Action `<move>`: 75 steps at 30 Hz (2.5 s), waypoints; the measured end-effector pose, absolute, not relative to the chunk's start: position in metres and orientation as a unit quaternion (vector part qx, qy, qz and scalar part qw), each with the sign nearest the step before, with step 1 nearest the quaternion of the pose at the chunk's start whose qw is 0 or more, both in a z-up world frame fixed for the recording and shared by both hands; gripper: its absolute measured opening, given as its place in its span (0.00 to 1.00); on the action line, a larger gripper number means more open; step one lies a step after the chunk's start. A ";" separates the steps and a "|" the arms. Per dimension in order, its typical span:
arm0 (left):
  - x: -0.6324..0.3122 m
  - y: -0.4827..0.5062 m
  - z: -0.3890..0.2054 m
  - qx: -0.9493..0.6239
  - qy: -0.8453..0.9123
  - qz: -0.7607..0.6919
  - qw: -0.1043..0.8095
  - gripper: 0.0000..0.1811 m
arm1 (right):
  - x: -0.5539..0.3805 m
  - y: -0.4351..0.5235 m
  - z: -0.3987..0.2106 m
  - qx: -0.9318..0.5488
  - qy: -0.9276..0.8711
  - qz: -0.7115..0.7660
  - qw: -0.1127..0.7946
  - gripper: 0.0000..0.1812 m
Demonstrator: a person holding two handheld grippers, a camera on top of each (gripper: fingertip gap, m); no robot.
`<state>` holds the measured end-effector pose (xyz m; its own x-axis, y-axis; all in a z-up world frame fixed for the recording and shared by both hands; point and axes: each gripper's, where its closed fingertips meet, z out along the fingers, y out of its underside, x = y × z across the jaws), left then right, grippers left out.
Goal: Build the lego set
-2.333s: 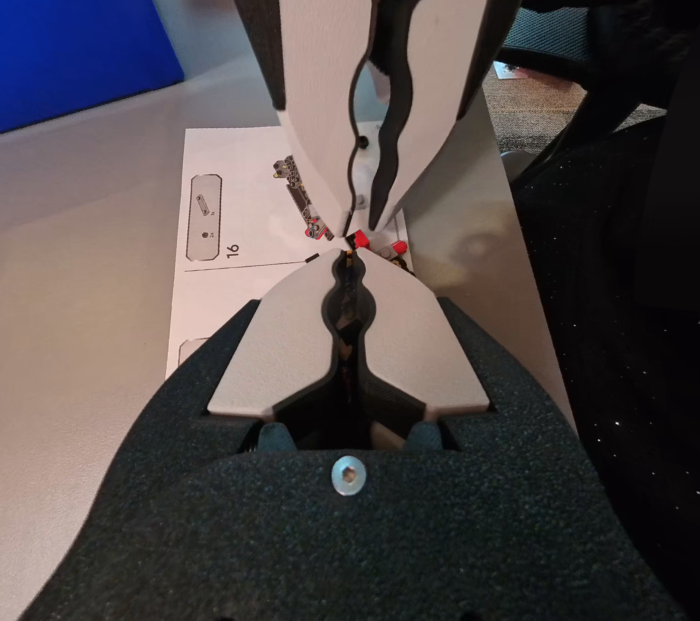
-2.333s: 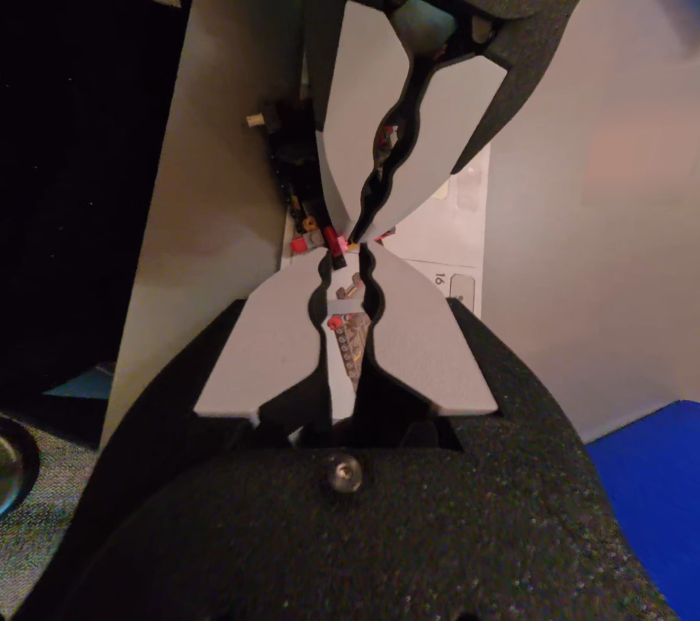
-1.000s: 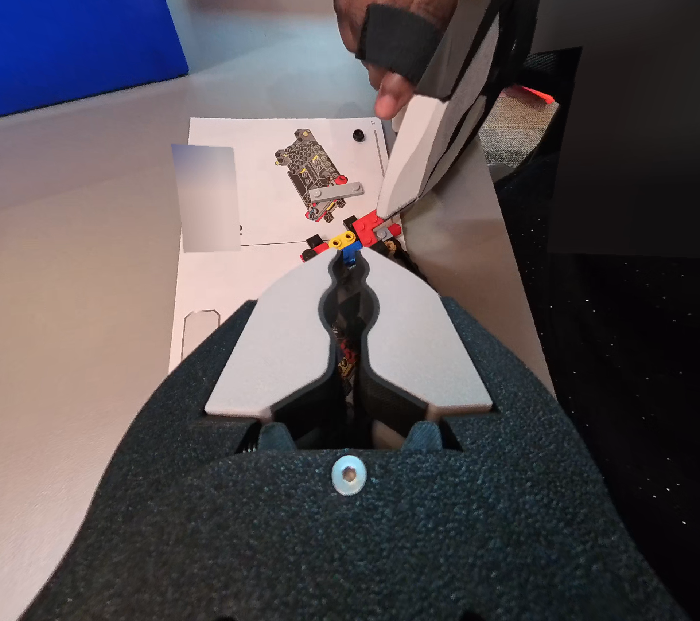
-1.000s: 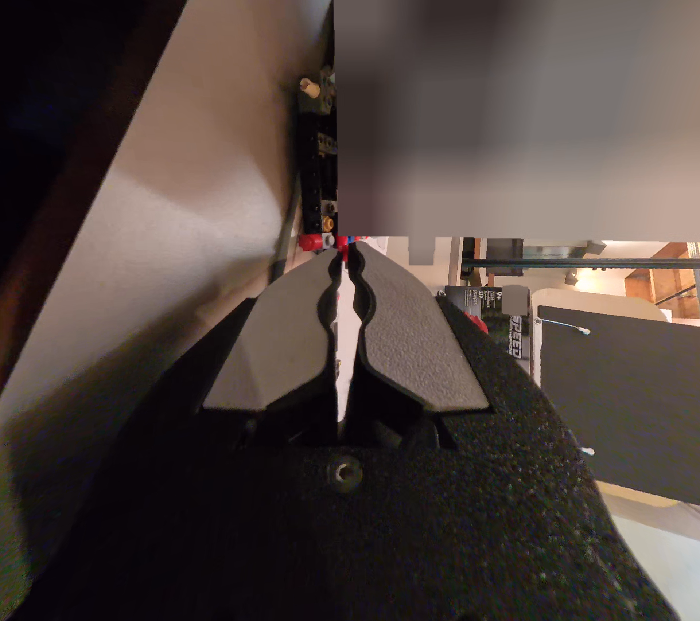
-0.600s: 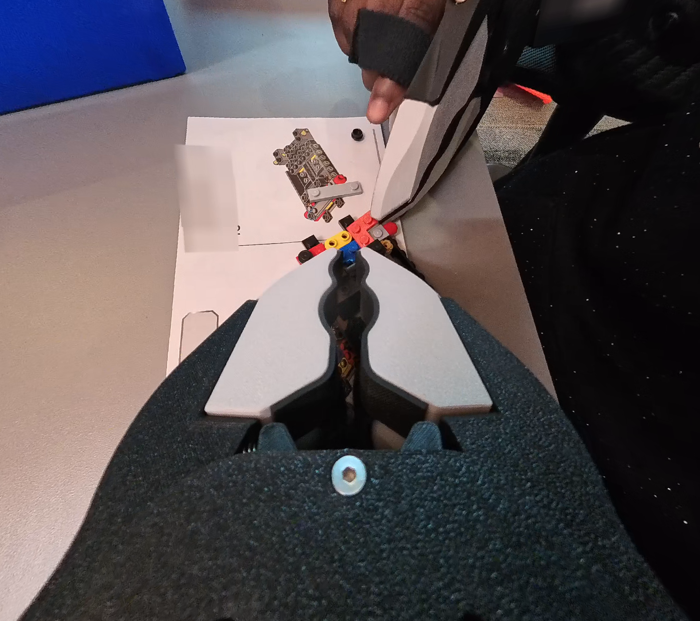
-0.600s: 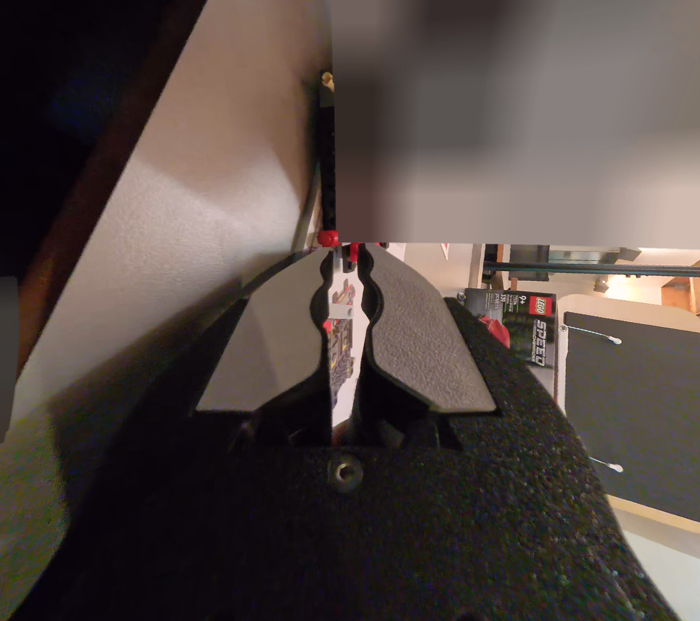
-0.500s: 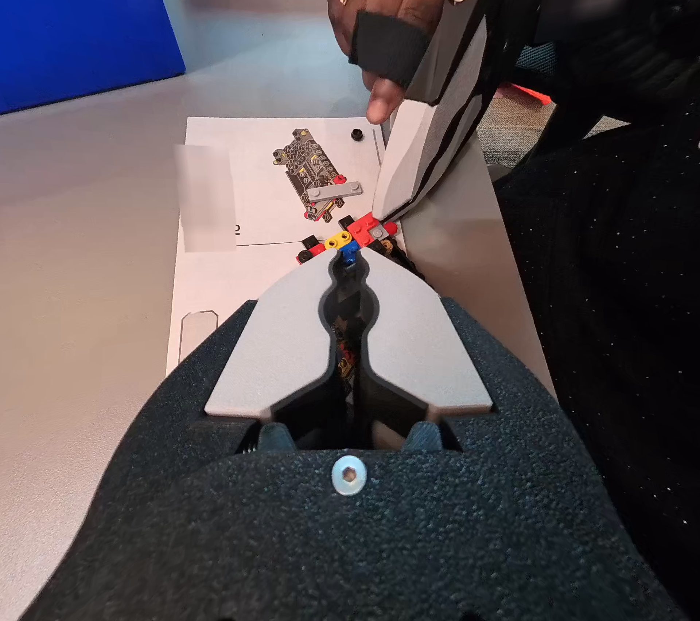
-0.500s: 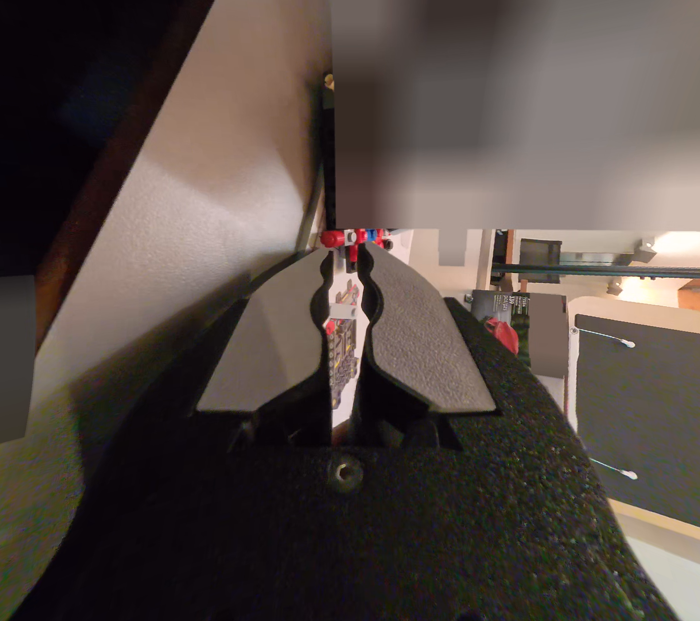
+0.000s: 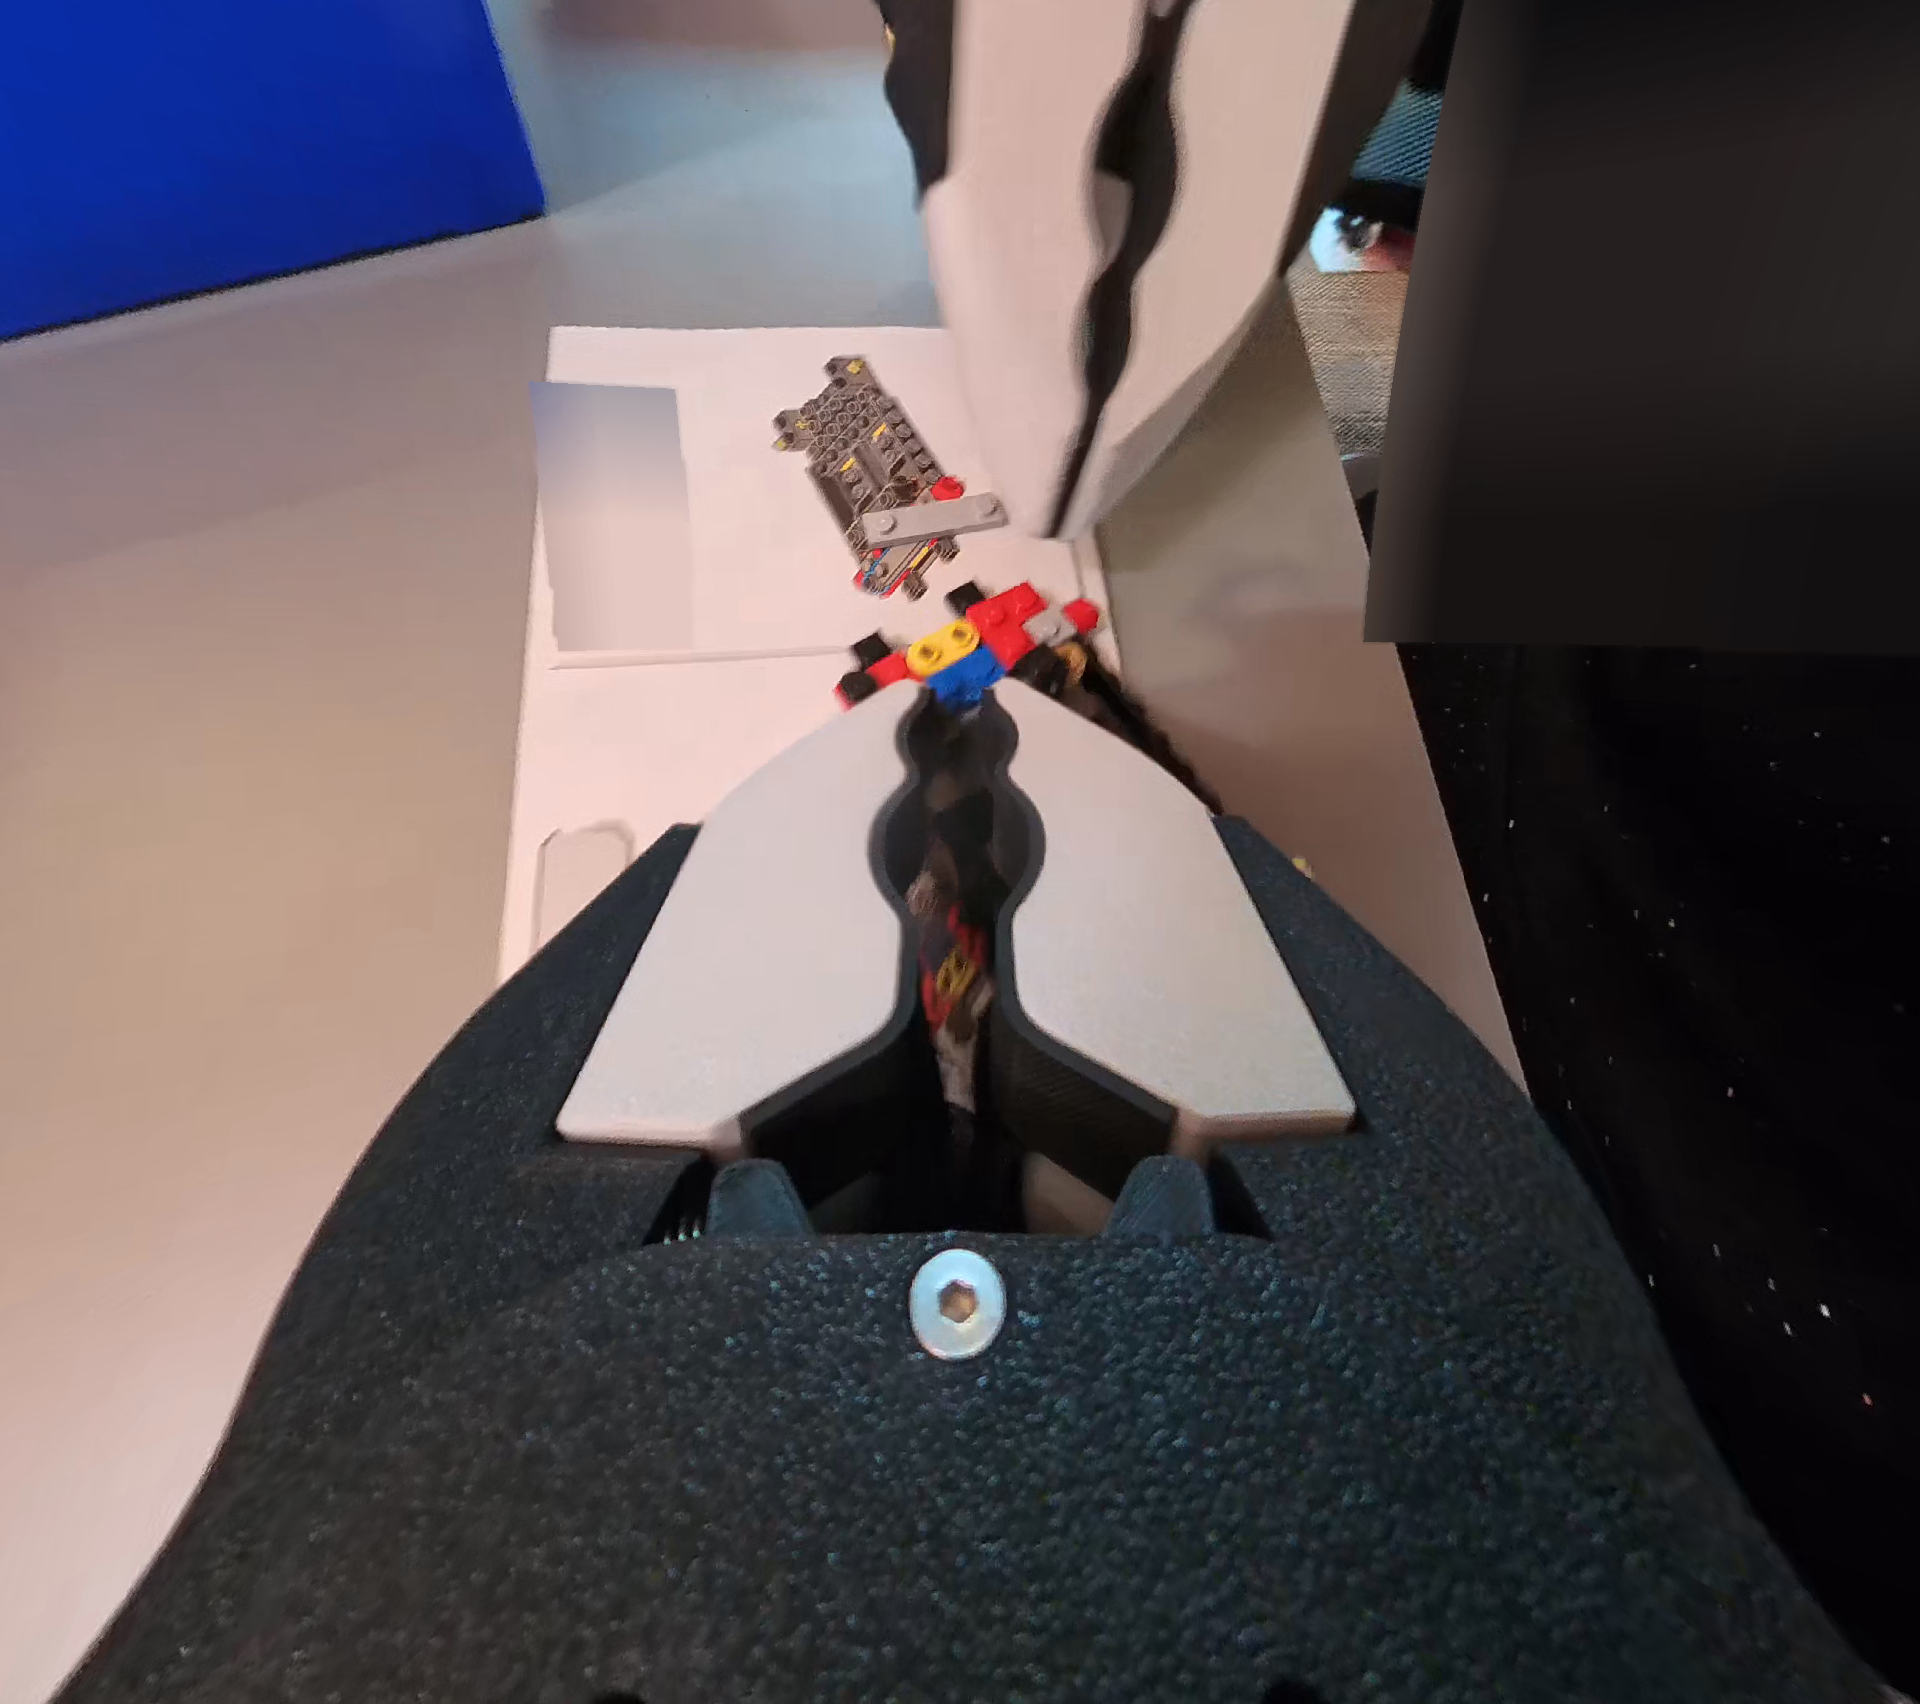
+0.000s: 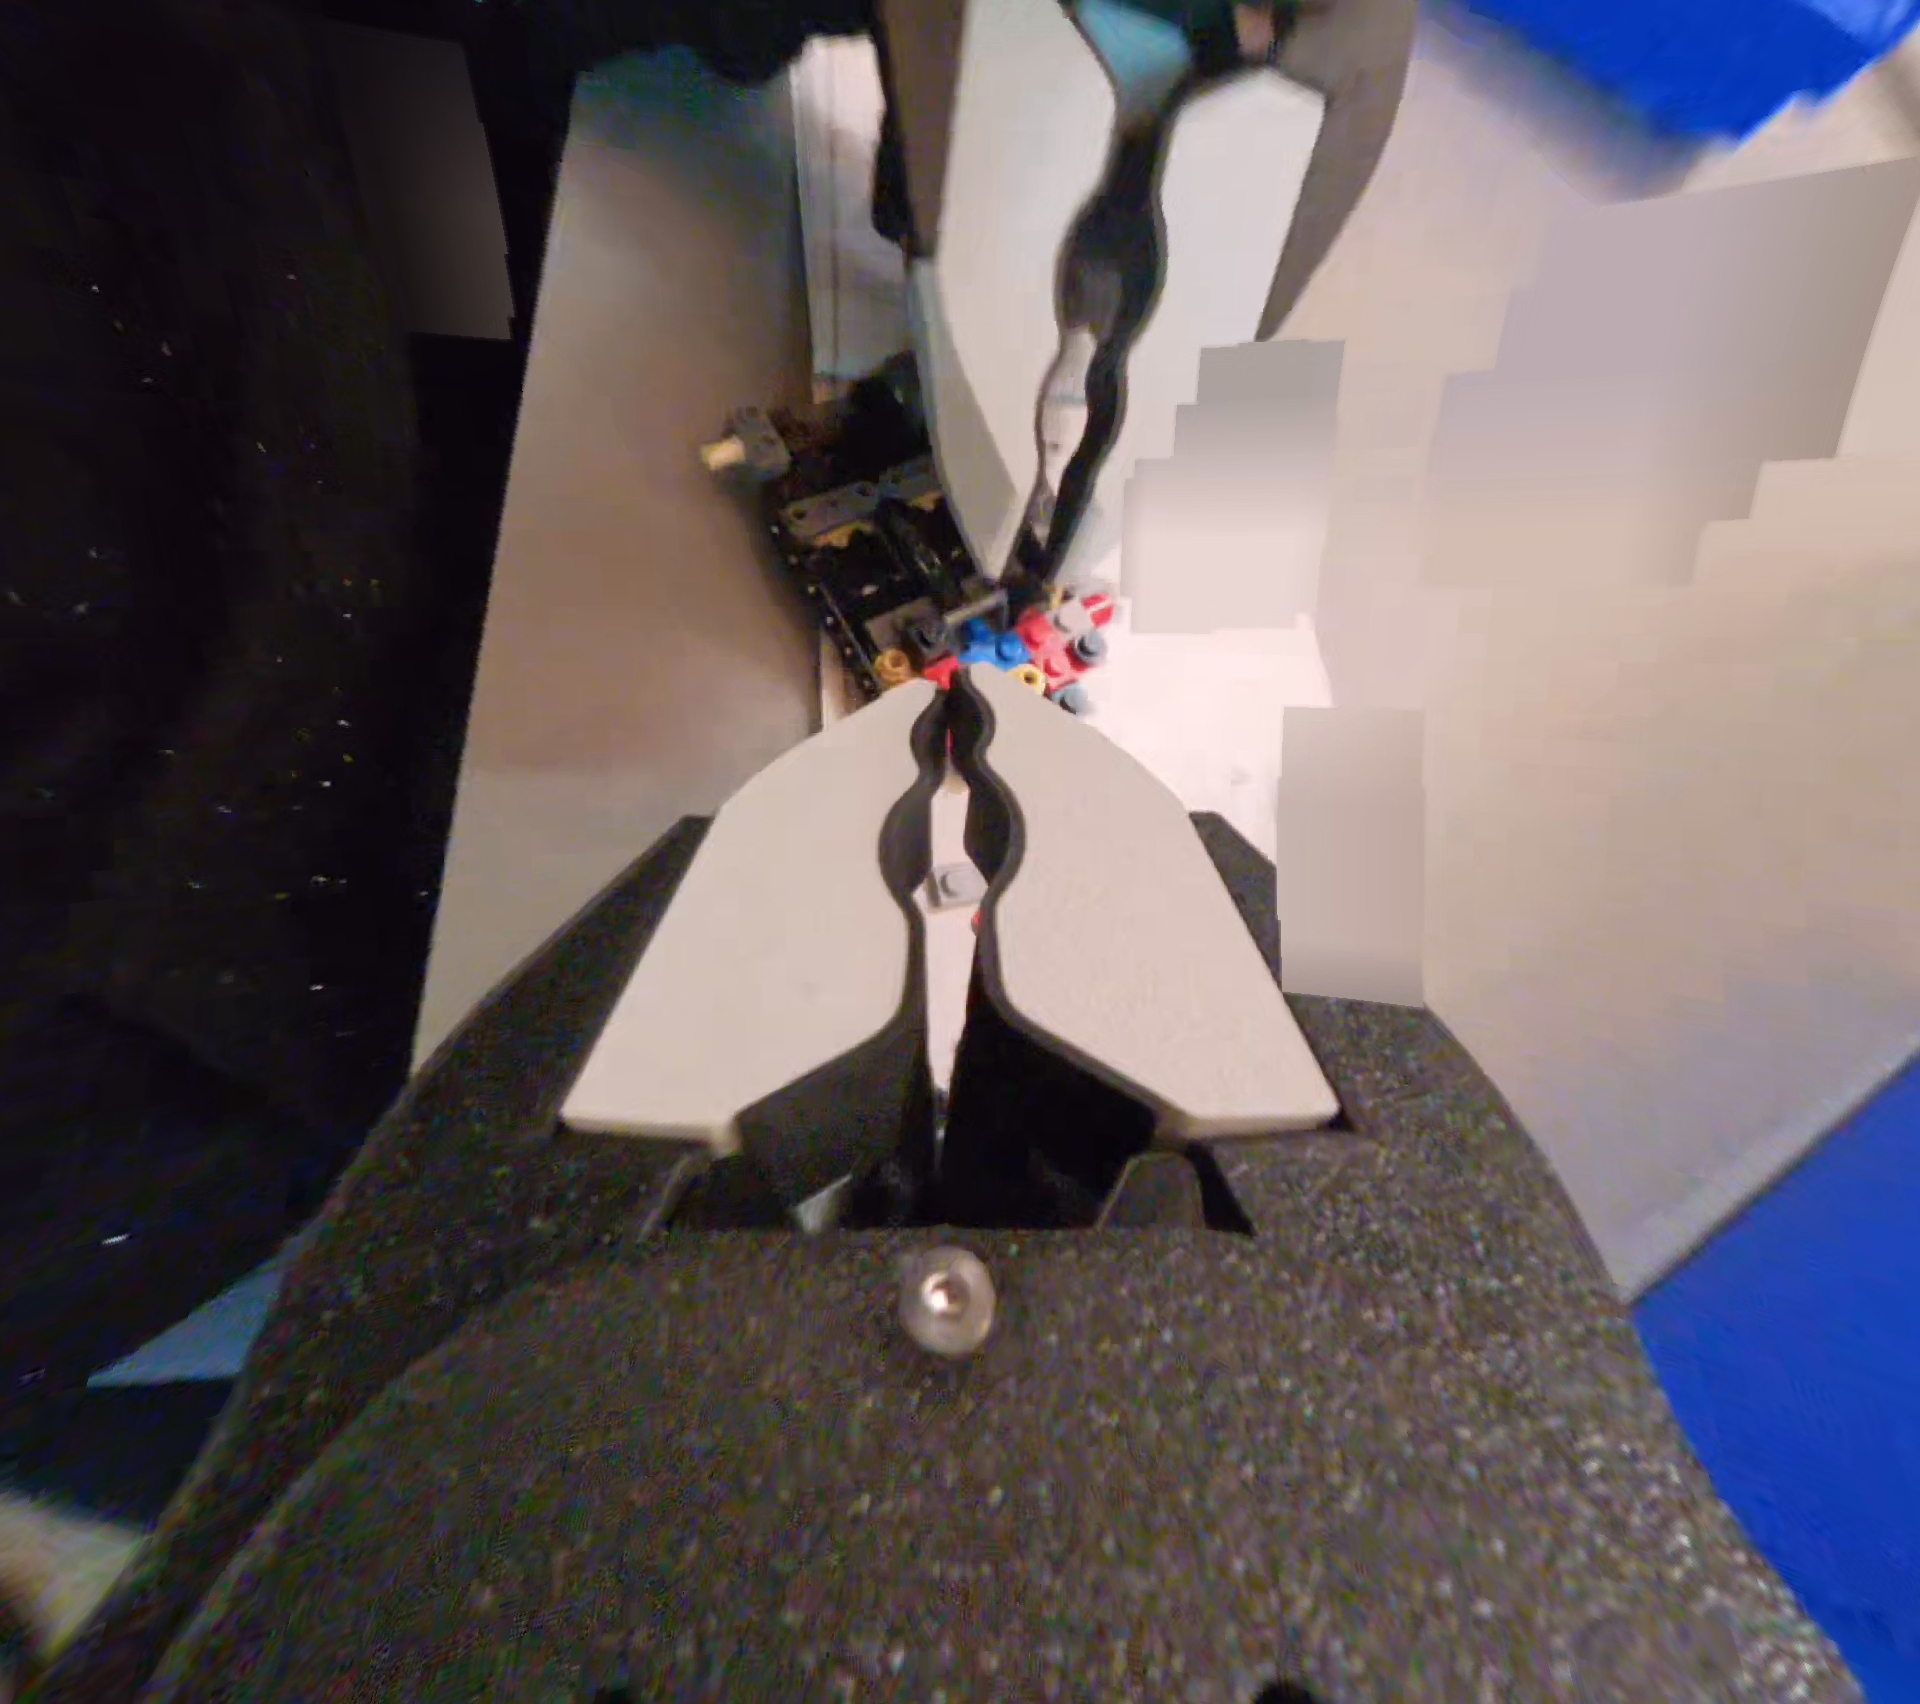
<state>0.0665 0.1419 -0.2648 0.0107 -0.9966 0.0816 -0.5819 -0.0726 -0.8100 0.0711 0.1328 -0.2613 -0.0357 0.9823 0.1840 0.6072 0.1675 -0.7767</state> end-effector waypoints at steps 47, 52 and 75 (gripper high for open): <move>0.050 0.144 -0.284 -0.667 0.616 -0.321 0.271 0.09 | 0.098 0.141 -0.265 -0.697 -0.635 0.188 0.275 0.00; 0.050 0.144 -0.284 -0.666 0.616 -0.323 0.271 0.09 | 0.127 0.143 -0.260 -0.738 -0.571 0.222 0.283 0.00; 0.050 0.145 -0.284 -0.666 0.614 -0.320 0.278 0.08 | 0.069 0.127 -0.273 -0.713 -0.591 0.214 0.310 0.04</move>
<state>0.0496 0.1445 -0.2839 0.0423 -0.9955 0.0845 -0.6401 -0.0919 -0.7628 0.0693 0.1274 -0.2730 0.2090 0.9760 0.0611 0.7112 -0.1088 -0.6946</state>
